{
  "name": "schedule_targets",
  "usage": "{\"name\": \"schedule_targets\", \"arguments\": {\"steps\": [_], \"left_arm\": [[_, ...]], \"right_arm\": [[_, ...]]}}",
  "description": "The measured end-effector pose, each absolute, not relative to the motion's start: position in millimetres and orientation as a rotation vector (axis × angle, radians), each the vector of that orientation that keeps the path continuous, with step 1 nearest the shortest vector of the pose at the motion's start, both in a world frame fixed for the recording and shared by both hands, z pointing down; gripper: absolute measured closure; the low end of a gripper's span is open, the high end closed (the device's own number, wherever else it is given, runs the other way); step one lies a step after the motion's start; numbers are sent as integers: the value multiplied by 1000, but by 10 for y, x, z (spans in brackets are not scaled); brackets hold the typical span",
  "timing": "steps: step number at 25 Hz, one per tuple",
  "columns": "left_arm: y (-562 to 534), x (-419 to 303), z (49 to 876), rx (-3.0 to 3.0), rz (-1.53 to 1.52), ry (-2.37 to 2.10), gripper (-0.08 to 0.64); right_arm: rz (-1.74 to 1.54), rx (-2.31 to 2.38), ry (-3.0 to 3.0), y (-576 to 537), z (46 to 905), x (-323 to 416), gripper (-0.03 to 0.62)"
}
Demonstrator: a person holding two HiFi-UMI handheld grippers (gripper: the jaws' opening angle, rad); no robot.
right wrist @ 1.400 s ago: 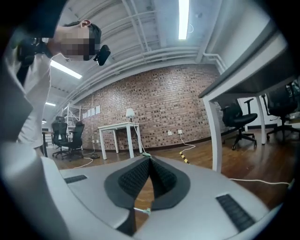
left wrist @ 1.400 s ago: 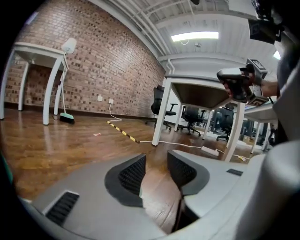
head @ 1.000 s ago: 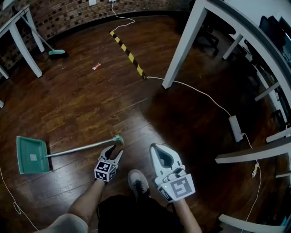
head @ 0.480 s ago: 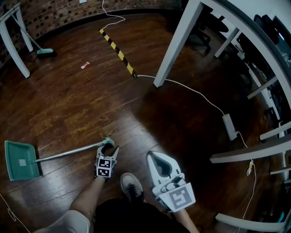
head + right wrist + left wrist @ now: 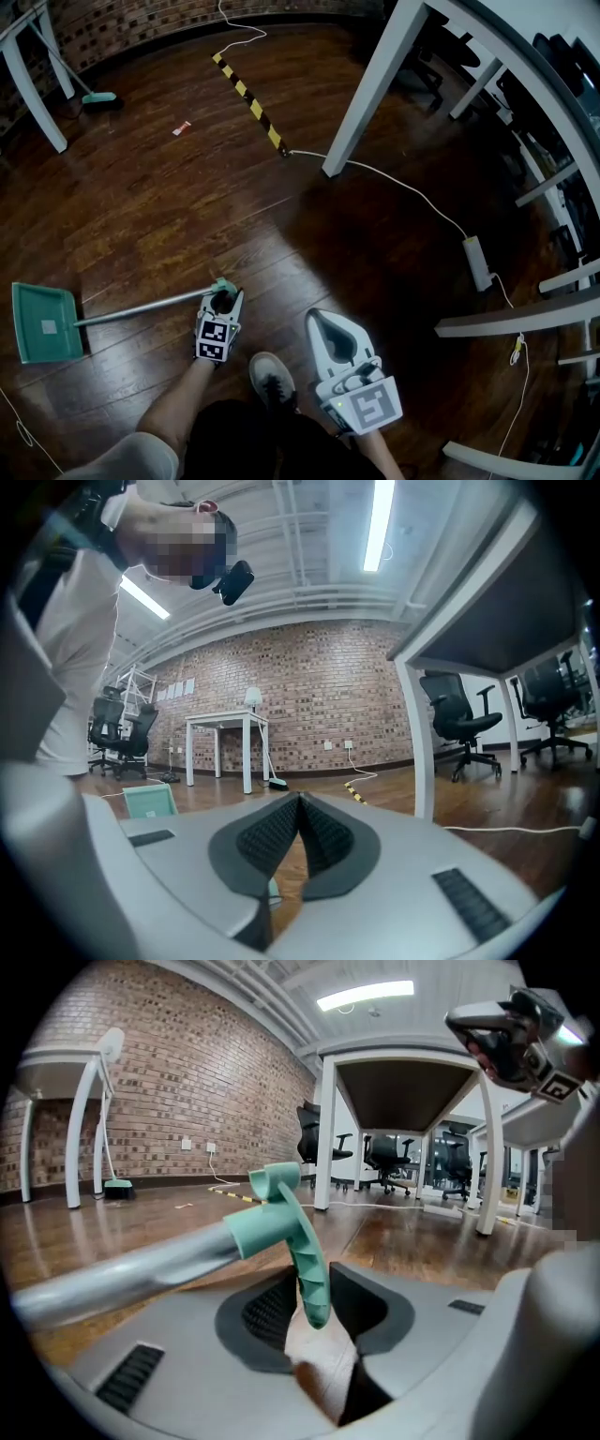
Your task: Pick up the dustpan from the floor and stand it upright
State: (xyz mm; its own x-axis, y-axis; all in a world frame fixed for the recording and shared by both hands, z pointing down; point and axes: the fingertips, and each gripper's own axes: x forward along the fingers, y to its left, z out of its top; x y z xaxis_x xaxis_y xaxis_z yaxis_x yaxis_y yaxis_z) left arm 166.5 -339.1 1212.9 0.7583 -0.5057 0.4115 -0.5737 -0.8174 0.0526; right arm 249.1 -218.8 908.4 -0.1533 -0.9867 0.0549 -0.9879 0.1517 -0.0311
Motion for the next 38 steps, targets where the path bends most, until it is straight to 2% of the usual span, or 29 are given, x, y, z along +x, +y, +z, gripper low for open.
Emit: {"name": "schedule_targets", "arguments": {"steps": [14, 33, 38], "left_arm": [[-3609, 1040, 10184, 2919, 154, -990, 426], [-3677, 442, 7562, 2680, -70, -1129, 416], [-3745, 309, 6990, 2596, -76, -1169, 403]], "right_arm": [[11, 2034, -2412, -2495, 8543, 2288, 609], [14, 1792, -2481, -3113, 5965, 1950, 609], [58, 1675, -2541, -3258, 5518, 1751, 609]]}}
